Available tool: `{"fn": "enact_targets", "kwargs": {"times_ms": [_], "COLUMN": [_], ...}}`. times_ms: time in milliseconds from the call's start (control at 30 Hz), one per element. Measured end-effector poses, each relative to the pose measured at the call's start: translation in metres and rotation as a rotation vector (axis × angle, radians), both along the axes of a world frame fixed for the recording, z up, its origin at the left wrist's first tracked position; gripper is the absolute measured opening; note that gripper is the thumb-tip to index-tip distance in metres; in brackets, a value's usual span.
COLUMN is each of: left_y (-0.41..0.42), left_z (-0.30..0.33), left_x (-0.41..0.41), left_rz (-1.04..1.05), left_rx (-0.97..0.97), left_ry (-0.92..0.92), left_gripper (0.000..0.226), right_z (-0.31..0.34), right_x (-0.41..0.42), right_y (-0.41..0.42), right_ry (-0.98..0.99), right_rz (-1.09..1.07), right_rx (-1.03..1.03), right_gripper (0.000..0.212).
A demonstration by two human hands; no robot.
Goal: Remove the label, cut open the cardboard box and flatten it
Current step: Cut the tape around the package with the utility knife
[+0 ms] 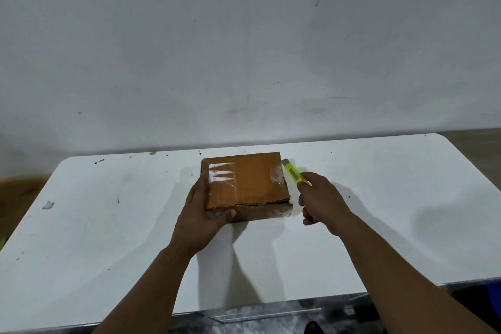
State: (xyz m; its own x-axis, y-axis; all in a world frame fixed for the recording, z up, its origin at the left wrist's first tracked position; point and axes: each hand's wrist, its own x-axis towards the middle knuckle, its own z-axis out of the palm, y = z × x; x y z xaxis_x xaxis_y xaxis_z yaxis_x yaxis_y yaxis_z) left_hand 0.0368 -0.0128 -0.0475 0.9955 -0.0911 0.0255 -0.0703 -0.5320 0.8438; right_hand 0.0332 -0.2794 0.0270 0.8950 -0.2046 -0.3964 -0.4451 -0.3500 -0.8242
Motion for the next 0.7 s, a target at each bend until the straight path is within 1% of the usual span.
{"fn": "enact_targets", "kwargs": {"times_ms": [133,200,333,400,500,600,700], "left_y": [-0.002,-0.005,-0.013,-0.014,-0.014,-0.012,-0.009], "left_z": [0.002,0.004,0.005,0.007,0.008,0.008,0.009], "left_x": [0.000,0.000,0.002,0.003,0.004,0.005,0.008], "left_rz": [0.014,0.040,0.082,0.085,0.078,0.076,0.066], "left_rx": [0.010,0.024,0.069,0.073,0.085,0.093,0.105], "left_ry": [0.019,0.027,0.015,0.018,0.010,0.009,0.016], "left_gripper": [0.128,0.132,0.133,0.132,0.131,0.130,0.130], "right_z": [-0.002,0.000,0.003,0.002,0.001,0.001,-0.001], "right_x": [0.001,-0.003,-0.015,-0.019,-0.017,-0.012,-0.011], "right_y": [-0.002,-0.002,0.012,0.019,0.016,0.007,0.003], "right_ry": [-0.011,-0.015,-0.006,-0.040,-0.065,-0.034,0.003], "right_rz": [0.028,0.046,0.140,0.081,0.003,-0.050,-0.052], "right_rx": [-0.065,-0.073,-0.100,-0.096,-0.035,-0.006,0.024], "right_gripper": [0.028,0.028,0.025,0.026,0.030,0.034,0.036]}}
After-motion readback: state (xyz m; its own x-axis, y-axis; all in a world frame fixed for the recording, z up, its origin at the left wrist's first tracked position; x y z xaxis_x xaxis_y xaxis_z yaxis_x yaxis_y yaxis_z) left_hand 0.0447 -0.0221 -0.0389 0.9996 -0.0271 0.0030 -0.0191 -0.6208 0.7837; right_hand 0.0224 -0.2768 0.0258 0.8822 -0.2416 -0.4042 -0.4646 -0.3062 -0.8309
